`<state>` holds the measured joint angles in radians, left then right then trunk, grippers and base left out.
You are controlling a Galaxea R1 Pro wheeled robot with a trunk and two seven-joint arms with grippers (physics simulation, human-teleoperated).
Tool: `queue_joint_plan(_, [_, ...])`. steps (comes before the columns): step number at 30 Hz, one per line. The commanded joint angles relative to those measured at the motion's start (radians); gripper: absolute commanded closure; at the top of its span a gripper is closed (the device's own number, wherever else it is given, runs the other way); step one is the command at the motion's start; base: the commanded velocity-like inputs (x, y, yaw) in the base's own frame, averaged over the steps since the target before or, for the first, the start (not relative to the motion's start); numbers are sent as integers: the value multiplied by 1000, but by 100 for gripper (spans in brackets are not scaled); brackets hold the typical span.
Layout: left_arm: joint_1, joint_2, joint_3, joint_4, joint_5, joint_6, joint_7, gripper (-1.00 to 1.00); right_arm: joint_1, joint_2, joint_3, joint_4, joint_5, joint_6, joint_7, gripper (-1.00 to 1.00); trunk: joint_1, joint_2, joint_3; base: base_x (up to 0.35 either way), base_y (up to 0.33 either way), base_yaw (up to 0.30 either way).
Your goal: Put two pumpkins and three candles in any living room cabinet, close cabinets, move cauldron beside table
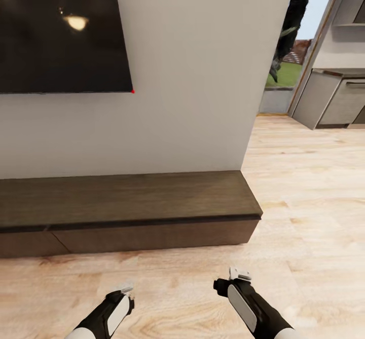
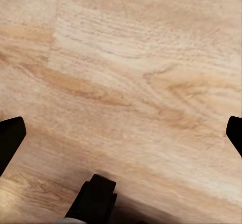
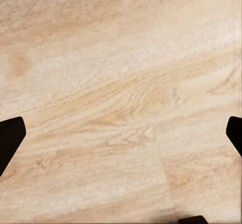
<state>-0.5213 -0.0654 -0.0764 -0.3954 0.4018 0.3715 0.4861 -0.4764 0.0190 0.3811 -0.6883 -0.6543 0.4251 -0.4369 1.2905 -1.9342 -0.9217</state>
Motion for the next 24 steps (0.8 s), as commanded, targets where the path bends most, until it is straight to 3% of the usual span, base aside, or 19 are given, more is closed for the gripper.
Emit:
queue_joint_plan(1, [0, 1, -9, 17, 8, -15, 8, -100, -1, 0, 5, 15, -9, -17, -6, -100, -4, 7, 2, 0, 0, 0])
queue_joint_plan(8, [0, 0, -10, 48, 8, -65, 8, -100, -1, 2, 4, 85, -9, -60, 36, -100, -31, 56, 24, 0, 0, 0])
queue_joint_plan(19, [0, 0, -11, 53, 9, -86, 8, -100, -1, 2, 4, 100, -11, -105, 41, -100, -73, 133, 57, -20, 0, 0])
queue_joint_plan(24, [0, 0, -11, 59, 12, -142, 8, -100, -1, 2, 4, 101, -11, -107, 41, -100, -92, 168, 69, -113, 0, 0])
